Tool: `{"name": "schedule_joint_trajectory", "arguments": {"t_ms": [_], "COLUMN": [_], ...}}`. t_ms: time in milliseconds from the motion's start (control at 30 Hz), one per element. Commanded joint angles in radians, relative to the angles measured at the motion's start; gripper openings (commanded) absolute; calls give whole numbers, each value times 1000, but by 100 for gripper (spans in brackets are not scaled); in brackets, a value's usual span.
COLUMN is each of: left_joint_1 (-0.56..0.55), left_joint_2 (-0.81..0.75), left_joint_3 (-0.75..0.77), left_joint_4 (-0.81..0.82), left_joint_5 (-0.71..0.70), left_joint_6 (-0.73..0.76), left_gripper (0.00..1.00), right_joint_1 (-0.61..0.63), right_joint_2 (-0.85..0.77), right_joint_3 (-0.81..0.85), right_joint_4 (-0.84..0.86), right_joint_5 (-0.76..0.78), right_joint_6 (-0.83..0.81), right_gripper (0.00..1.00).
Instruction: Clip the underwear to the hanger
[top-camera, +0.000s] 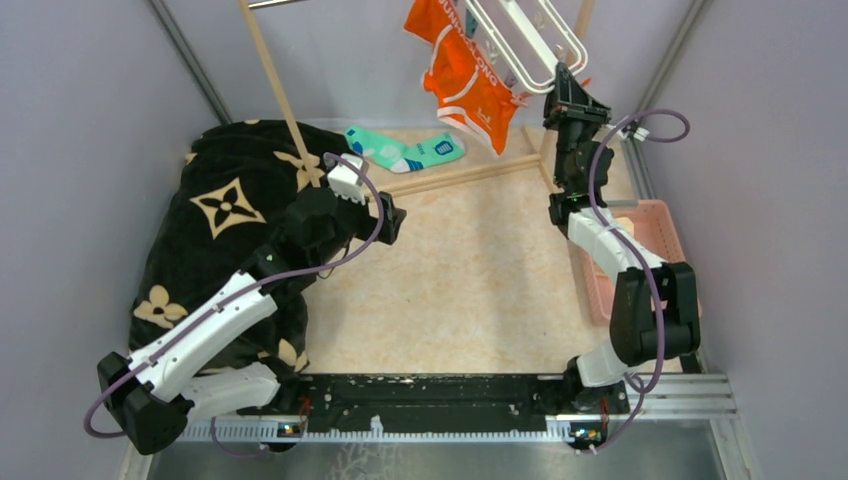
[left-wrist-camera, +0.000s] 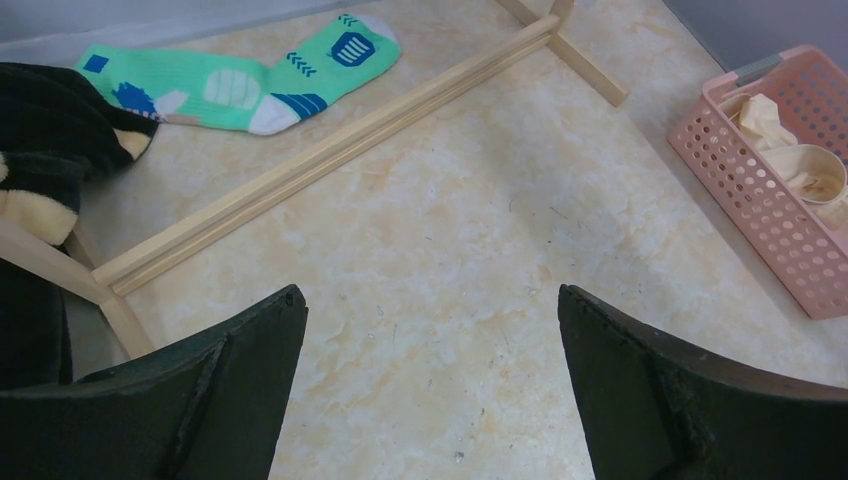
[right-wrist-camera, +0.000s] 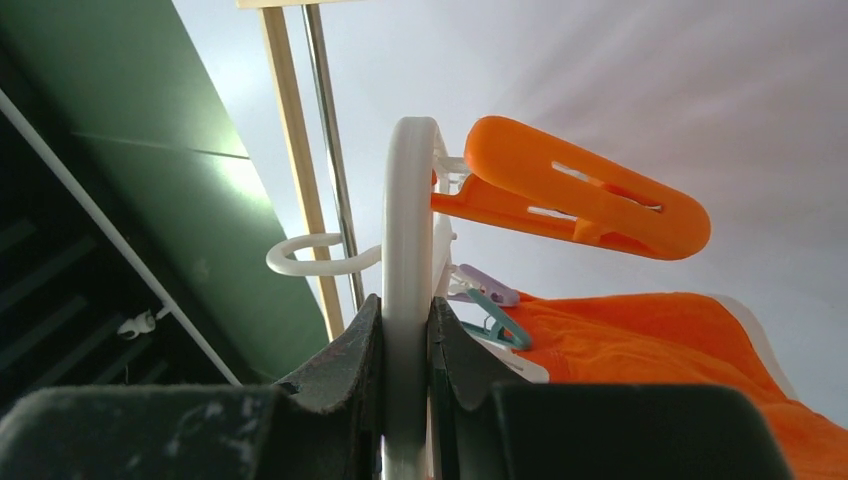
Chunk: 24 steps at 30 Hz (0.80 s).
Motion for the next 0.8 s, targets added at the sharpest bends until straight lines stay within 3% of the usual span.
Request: {"name": "schedule_joint_trajectory", "arguments": {"t_ms": [0,767], "left_joint_1": [6,7], "left_joint_2": [-18,-37], "left_joint_3": [0,-22], "left_joint_4": [11,3], "left_joint_5": [-11,-26], "left_joint_6": [-3,-9], "left_gripper": [100,100], "right_joint_1": [0,-3], "right_joint_2": [-28,-68], "right_joint_3": [75,68], "right_joint_4": [158,22], "right_joint_5": [1,19], "right_joint_6": [40,-23], "right_gripper": [0,0]}}
